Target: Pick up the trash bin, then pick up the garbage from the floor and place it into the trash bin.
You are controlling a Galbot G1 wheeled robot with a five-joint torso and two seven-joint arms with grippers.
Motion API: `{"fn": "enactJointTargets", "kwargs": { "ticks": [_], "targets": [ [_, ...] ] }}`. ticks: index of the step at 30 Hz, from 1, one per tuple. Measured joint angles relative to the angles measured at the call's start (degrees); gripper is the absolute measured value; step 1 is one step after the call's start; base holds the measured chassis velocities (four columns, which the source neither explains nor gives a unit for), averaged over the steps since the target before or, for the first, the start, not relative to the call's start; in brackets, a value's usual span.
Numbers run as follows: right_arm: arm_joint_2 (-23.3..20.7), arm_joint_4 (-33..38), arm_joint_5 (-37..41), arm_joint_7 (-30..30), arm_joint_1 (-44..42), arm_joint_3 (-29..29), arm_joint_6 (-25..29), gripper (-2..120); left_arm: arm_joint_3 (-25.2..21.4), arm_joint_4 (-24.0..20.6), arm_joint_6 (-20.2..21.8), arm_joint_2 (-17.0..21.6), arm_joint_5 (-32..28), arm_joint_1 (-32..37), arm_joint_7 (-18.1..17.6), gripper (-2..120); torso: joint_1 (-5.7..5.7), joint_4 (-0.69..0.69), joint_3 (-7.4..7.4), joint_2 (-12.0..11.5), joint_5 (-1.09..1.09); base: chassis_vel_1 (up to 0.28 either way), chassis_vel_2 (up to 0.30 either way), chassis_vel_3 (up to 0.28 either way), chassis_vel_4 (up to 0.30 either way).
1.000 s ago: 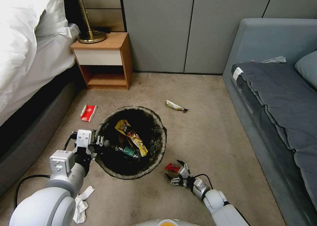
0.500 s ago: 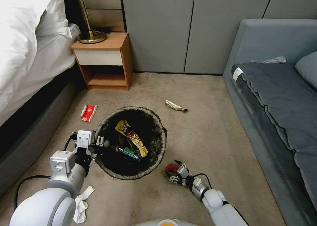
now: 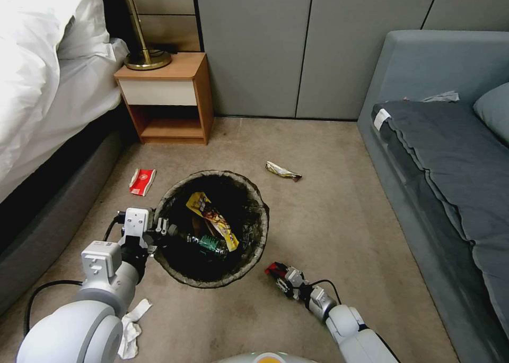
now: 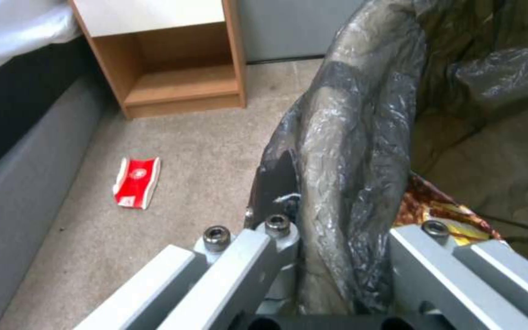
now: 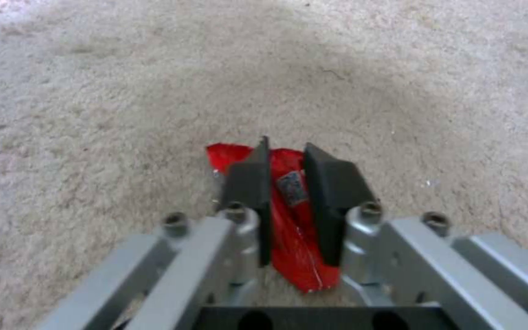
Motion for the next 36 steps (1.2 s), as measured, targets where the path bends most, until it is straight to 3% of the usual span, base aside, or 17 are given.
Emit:
{"fn": "enactJointTargets", "kwargs": {
  "ticks": [2,4,23,29,36],
  "targets": [
    [-0.01,-0.16,-0.01,-0.13,0.00,0.00,-0.04,2,-0.04,0.00,0.00,0.18,-0.10,-0.05,0.01,1,0.00,0.00,0.00,0.00,0.00,0.000,0.000,0.000,0.000],
    [-0.01,-0.21,0.04,-0.28,0.00,0.00,-0.10,0,-0.05,0.00,0.00,0.23,-0.19,-0.08,0.01,1,0.00,0.00,0.00,0.00,-0.01,0.000,0.000,0.000,0.000],
    [-0.29,1.16,2.27,-1.01,-0.34,0.07,-0.79,0,0.02,0.00,0.07,0.54,-0.63,-0.84,0.07,1,0.00,-0.04,0.01,-0.01,0.04,0.000,0.000,0.000,0.000],
    [-1.02,6.03,4.57,-0.98,-1.93,-0.23,-2.07,0,-0.02,0.00,0.09,0.56,-0.73,-1.04,0.08,1,0.00,-0.04,0.02,-0.01,0.14,0.000,0.000,0.000,0.000],
    [-2.68,13.26,8.06,-0.92,-4.28,-0.37,-4.78,0,0.01,0.00,0.12,0.55,-0.90,-1.38,0.12,1,0.00,-0.03,0.01,-0.01,0.06,0.000,0.000,0.000,0.000]
  ]
}}
